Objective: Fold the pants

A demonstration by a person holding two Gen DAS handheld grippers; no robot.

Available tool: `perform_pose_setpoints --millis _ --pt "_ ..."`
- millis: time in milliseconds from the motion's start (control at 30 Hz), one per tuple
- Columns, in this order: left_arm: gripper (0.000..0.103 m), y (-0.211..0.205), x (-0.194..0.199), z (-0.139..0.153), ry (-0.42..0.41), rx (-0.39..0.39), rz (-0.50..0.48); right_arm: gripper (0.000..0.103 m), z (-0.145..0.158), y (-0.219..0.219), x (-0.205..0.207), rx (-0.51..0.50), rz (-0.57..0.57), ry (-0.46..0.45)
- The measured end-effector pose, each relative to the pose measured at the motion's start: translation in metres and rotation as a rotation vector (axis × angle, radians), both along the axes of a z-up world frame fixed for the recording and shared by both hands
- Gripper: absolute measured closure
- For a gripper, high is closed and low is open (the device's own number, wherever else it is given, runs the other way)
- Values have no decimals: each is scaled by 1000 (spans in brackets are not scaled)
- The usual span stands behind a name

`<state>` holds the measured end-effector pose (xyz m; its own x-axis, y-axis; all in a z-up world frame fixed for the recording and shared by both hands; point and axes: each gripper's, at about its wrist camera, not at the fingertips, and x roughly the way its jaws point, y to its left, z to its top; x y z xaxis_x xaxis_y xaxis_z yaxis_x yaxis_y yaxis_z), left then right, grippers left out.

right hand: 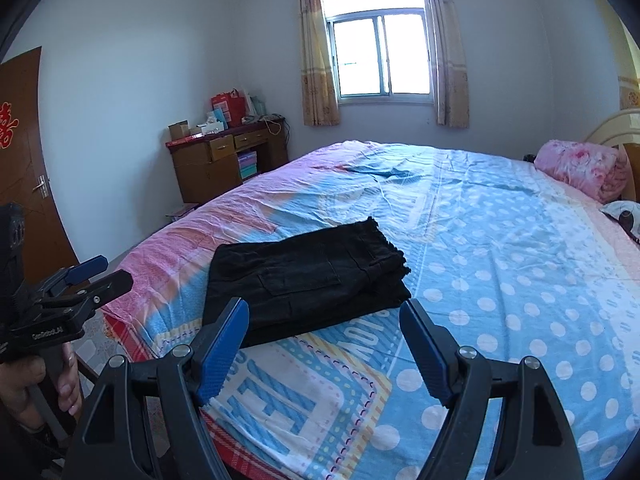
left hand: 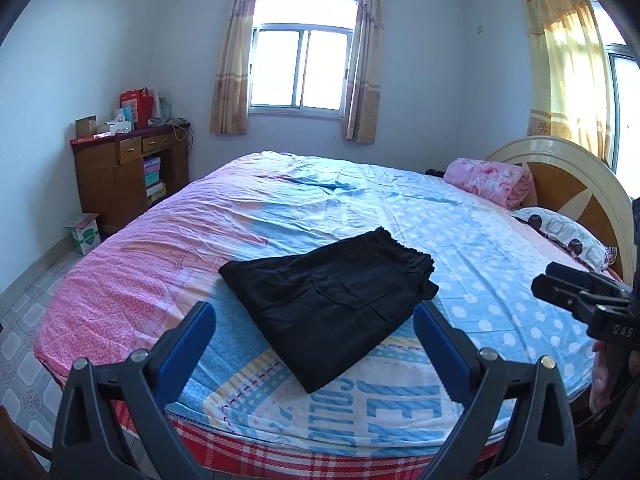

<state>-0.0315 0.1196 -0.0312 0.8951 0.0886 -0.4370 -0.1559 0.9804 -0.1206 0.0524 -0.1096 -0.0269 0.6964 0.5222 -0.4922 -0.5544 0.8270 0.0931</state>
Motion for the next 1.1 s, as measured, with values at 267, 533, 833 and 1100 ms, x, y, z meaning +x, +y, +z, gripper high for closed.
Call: perform_pose_setpoints --millis 267,533,833,1100 --pt "1 -5 1 -2 7 16 -11 24 0 1 -7 2 16 -2" --pt "0 -10 4 -5 27 22 -31 24 -3 1 -9 2 21 2" --pt "0 -10 7 -7 54 14 -34 24 -3 1 -12 0 26 0" --pt "0 -10 1 4 28 28 -3 24 9 -4 -21 42 11 -58"
